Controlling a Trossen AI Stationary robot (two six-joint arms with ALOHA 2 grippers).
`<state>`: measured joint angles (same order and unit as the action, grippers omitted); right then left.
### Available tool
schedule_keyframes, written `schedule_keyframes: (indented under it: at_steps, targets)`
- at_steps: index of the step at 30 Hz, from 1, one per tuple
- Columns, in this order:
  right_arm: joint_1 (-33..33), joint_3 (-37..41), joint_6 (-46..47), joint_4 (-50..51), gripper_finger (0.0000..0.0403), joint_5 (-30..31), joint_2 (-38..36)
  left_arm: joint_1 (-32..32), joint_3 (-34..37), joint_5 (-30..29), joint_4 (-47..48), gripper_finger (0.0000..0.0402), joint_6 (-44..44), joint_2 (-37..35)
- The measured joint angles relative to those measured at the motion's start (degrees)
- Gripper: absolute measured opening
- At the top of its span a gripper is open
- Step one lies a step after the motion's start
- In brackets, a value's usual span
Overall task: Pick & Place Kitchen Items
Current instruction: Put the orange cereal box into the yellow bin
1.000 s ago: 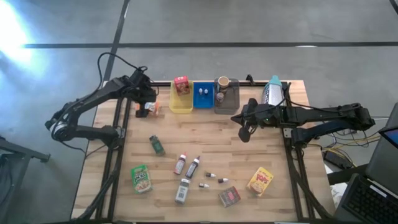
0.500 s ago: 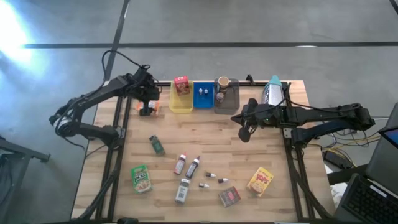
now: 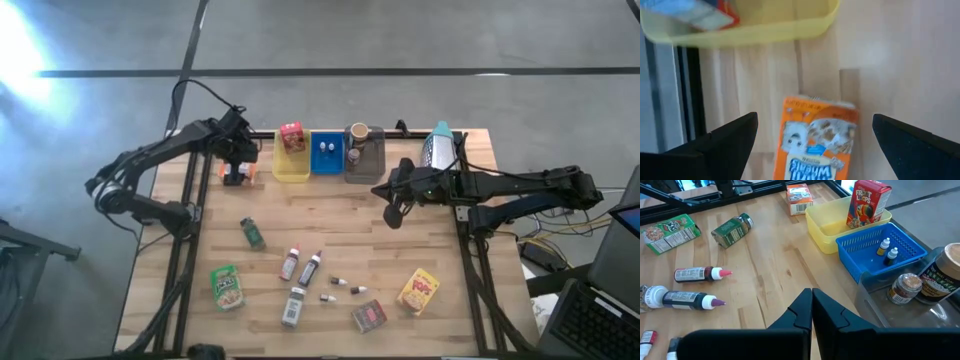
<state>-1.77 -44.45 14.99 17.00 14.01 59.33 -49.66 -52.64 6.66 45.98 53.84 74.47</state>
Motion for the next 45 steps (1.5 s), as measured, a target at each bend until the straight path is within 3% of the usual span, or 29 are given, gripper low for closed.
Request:
schedule_keyframes:
  at_steps: [7, 12, 26, 45]
  targets:
    - [0.01, 0.0, -0.01, -0.01, 0.0008, -0.01, 0.0, -2.08, -0.88, -0.64, 2.56, 0.0399, -1.26, 3.66]
    - [0.01, 0.0, -0.01, -0.01, 0.0008, -0.01, 0.0, -2.37, -2.21, -4.14, 2.61, 0.0399, -0.93, 6.89]
    - [0.0, 0.0, -0.01, 0.0, 0.0008, -0.01, 0.0, -2.35, -4.52, -4.14, 4.74, 0.0399, 3.74, 14.76]
    - [0.0, 0.0, -0.01, -0.01, 0.0008, -0.01, 0.0, -2.04, -6.21, -6.47, 7.98, 0.0399, 4.64, 11.94]
